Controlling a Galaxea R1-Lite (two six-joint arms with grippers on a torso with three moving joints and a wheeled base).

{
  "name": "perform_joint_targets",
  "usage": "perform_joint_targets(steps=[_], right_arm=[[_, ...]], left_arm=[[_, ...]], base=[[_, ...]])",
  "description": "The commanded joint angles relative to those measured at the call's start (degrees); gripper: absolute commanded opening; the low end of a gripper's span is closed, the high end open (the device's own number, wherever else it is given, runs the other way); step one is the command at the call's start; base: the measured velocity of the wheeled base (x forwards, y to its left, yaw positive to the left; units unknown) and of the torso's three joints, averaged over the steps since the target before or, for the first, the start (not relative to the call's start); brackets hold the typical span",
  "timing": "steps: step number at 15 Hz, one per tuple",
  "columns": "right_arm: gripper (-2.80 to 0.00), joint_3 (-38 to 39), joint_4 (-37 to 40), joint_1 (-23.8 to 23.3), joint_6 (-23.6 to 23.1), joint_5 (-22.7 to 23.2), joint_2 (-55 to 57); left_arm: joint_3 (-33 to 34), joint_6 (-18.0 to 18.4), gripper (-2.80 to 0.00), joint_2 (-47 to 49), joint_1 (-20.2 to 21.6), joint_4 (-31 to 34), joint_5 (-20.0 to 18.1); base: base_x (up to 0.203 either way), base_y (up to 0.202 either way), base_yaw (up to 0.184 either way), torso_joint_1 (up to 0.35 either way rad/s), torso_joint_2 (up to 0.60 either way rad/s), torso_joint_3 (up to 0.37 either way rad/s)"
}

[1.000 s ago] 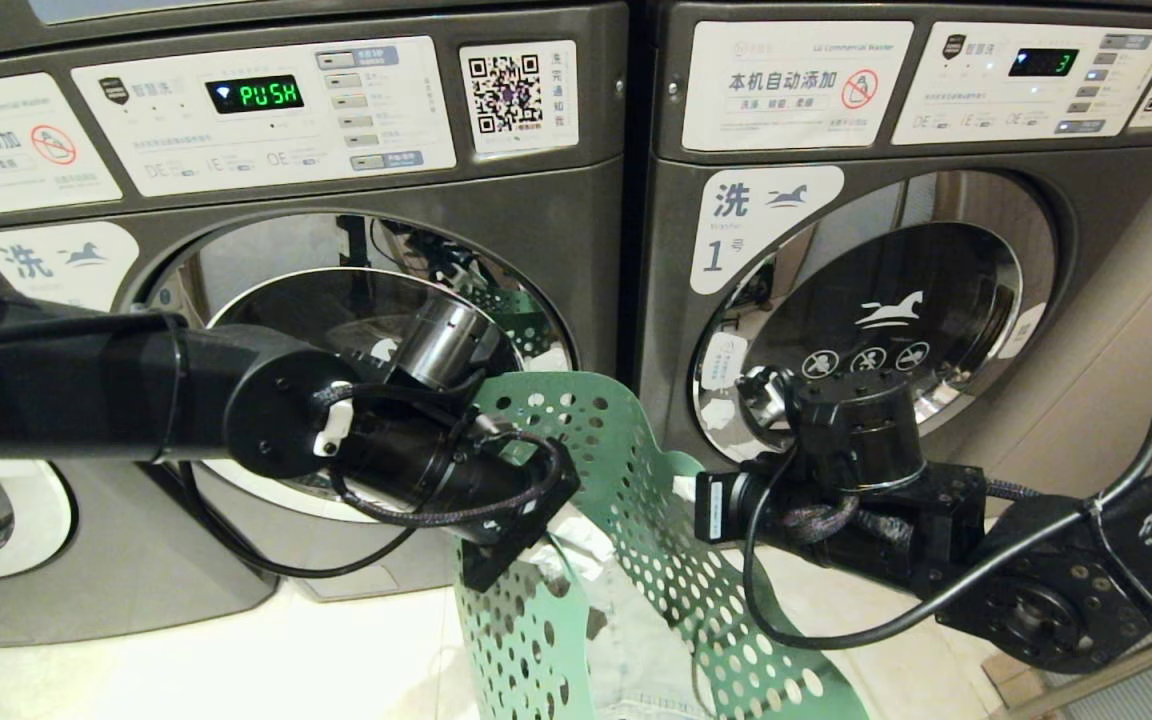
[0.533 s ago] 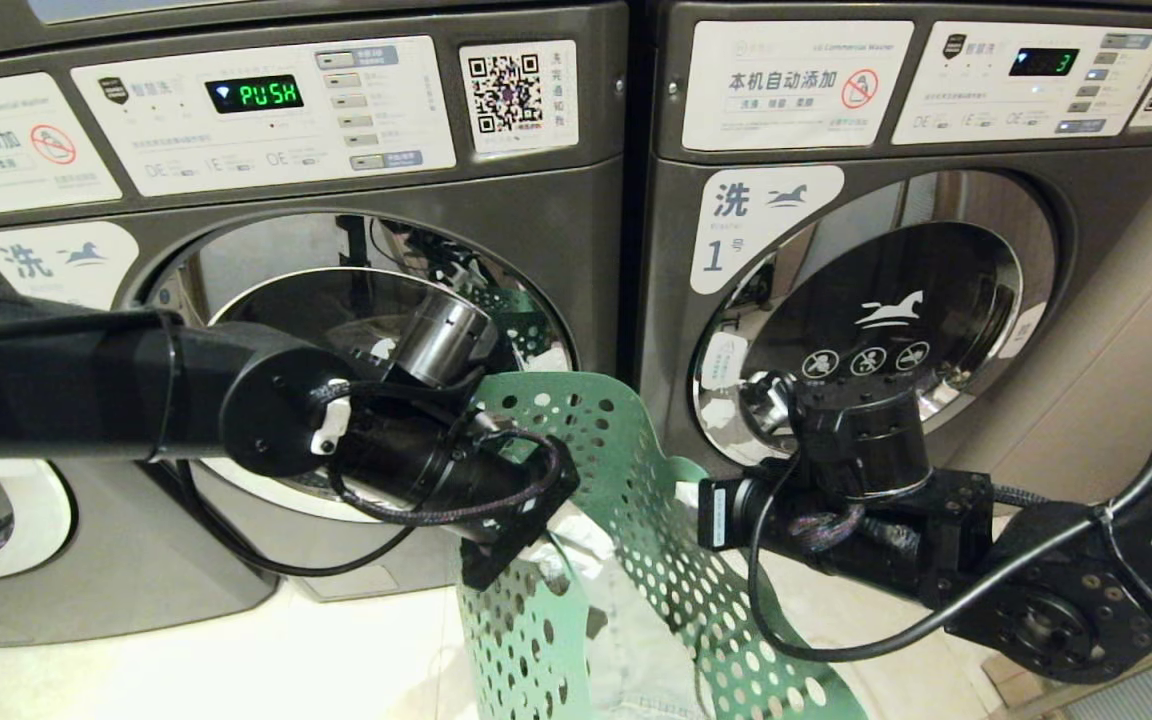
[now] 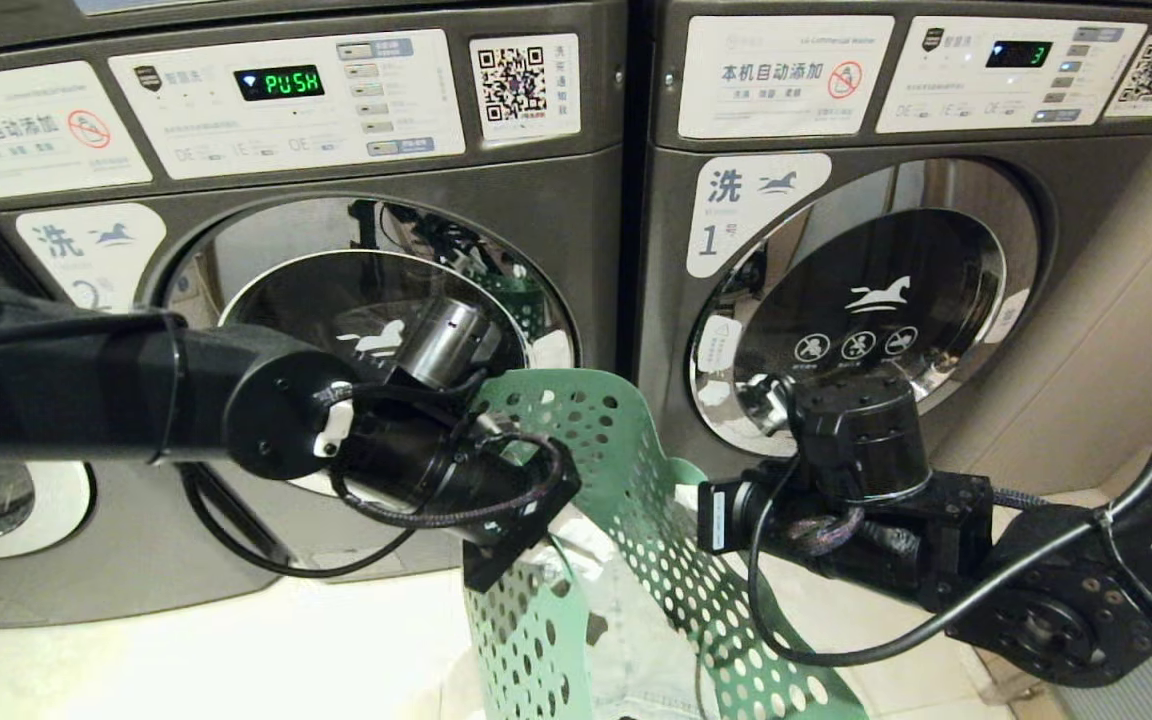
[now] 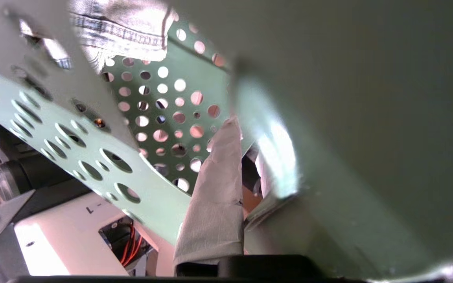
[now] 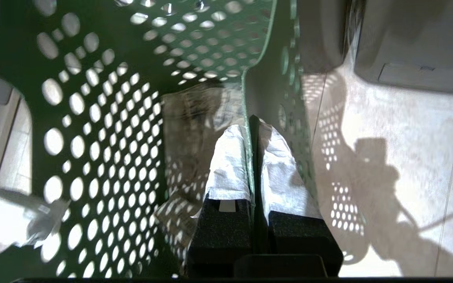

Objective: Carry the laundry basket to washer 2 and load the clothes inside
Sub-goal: Pick up the clothes basket and put it beside the washing machine

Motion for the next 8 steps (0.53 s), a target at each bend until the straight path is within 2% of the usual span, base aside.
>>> perform_joint_targets(steps=[1, 3, 8], right_arm=[[-2.80, -0.01, -0.19, 0.01, 0.14, 0.01, 0.30], [-2.80, -0.18, -0.31, 0.01, 0.14, 0.01, 0.89], [-2.80, -0.30, -0.37, 0.01, 0.14, 0.10, 1.30]], left_arm=[[-0.07, -0.34, -2.80, 0.41, 0.03, 0.07, -0.14], [0.01, -0.34, -2.80, 0.58, 0.05, -0.86, -0.14], [0.01, -0.33, -2.80, 1.02, 0.03, -1.94, -0.14]], base=[[-0.200, 0.000, 0.004, 0.001, 0.00, 0.002], [-0.164, 0.000, 0.001, -0.003, 0.00, 0.000], [0.000, 0.000, 0.000, 0.000, 0.00, 0.000]])
